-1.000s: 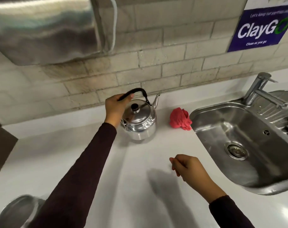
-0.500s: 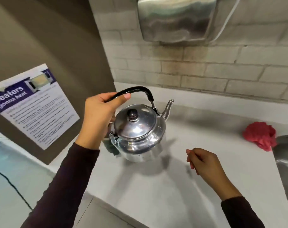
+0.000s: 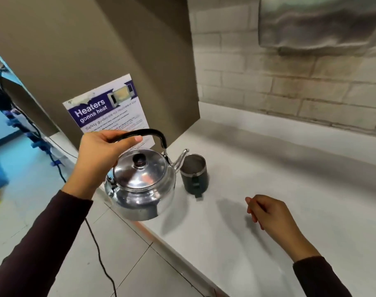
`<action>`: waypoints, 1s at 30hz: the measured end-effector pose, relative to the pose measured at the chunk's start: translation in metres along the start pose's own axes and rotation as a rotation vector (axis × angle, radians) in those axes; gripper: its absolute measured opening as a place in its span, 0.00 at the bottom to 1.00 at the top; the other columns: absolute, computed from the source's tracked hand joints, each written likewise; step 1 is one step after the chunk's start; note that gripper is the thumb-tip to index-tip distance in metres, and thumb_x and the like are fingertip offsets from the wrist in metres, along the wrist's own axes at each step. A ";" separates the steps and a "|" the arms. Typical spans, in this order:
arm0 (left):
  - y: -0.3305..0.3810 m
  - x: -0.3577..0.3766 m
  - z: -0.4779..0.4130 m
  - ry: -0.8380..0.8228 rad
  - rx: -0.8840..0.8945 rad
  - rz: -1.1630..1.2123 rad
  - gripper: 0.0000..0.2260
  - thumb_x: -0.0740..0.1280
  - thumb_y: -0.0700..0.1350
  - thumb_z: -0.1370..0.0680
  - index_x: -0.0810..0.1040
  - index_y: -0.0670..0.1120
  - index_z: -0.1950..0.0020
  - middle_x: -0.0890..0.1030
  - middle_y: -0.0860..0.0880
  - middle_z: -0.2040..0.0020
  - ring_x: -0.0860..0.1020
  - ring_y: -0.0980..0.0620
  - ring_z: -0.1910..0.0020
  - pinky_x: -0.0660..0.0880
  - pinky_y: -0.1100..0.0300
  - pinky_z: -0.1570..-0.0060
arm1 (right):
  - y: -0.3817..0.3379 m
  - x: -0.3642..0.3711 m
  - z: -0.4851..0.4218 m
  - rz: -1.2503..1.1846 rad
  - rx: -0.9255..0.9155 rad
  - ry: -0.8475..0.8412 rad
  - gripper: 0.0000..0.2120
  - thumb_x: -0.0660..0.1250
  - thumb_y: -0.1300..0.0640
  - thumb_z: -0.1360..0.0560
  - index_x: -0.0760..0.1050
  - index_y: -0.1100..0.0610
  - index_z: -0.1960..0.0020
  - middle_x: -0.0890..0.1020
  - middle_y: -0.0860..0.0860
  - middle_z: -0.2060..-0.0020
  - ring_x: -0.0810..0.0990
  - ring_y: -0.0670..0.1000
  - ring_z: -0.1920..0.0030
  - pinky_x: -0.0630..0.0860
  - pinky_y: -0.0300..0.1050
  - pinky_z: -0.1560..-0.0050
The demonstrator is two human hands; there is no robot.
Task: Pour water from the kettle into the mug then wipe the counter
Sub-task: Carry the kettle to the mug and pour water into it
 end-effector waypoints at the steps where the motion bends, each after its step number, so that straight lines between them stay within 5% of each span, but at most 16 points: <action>1: -0.003 -0.001 -0.005 -0.005 0.010 -0.031 0.06 0.76 0.43 0.33 0.82 0.52 0.61 0.79 0.61 0.78 0.72 0.65 0.82 0.67 0.75 0.79 | -0.001 0.003 -0.002 0.013 0.001 -0.003 0.17 0.63 0.49 0.23 0.75 0.54 0.69 0.79 0.56 0.72 0.70 0.43 0.77 0.72 0.44 0.67; 5: -0.016 0.003 -0.027 -0.093 0.051 -0.182 0.08 0.77 0.45 0.34 0.83 0.55 0.59 0.82 0.62 0.70 0.78 0.71 0.70 0.70 0.80 0.68 | -0.007 0.015 -0.010 0.040 0.014 0.008 0.17 0.63 0.50 0.23 0.75 0.55 0.69 0.79 0.55 0.72 0.72 0.42 0.77 0.71 0.41 0.67; 10: -0.025 0.021 -0.047 -0.239 0.078 -0.330 0.08 0.76 0.49 0.34 0.83 0.60 0.59 0.80 0.71 0.71 0.77 0.73 0.67 0.68 0.81 0.69 | -0.010 0.023 -0.018 0.052 0.024 0.027 0.17 0.63 0.50 0.23 0.75 0.55 0.68 0.76 0.49 0.75 0.74 0.40 0.76 0.69 0.38 0.67; 15: -0.032 0.032 -0.066 -0.293 0.091 -0.392 0.09 0.76 0.49 0.34 0.85 0.55 0.55 0.83 0.61 0.64 0.77 0.72 0.68 0.67 0.80 0.71 | -0.011 0.027 -0.024 0.089 0.043 0.049 0.17 0.62 0.50 0.23 0.75 0.54 0.69 0.77 0.50 0.75 0.72 0.43 0.76 0.70 0.39 0.68; 21: -0.031 0.043 -0.074 -0.337 0.121 -0.426 0.06 0.76 0.47 0.33 0.84 0.56 0.57 0.83 0.58 0.68 0.76 0.68 0.74 0.67 0.78 0.75 | -0.013 0.028 -0.026 0.104 0.042 0.067 0.17 0.63 0.50 0.23 0.74 0.54 0.69 0.76 0.49 0.76 0.72 0.43 0.76 0.69 0.38 0.68; 25: -0.030 0.045 -0.079 -0.367 0.156 -0.537 0.07 0.75 0.49 0.33 0.85 0.54 0.55 0.84 0.54 0.67 0.79 0.59 0.70 0.72 0.70 0.72 | -0.012 0.027 -0.027 0.122 0.050 0.083 0.17 0.63 0.50 0.23 0.74 0.53 0.69 0.75 0.47 0.77 0.72 0.43 0.76 0.70 0.38 0.68; 30: -0.027 0.044 -0.084 -0.406 0.192 -0.571 0.06 0.75 0.48 0.32 0.85 0.55 0.56 0.82 0.59 0.73 0.77 0.68 0.73 0.68 0.77 0.75 | -0.010 0.030 -0.026 0.129 0.063 0.084 0.17 0.63 0.50 0.23 0.74 0.52 0.70 0.75 0.45 0.78 0.70 0.43 0.76 0.71 0.40 0.68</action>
Point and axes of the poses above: each hand's wrist, its own z-axis away from the middle knuckle, its own x-axis out of the palm, y = z × x, the point moved 7 cm from there along -z, towards the middle knuckle
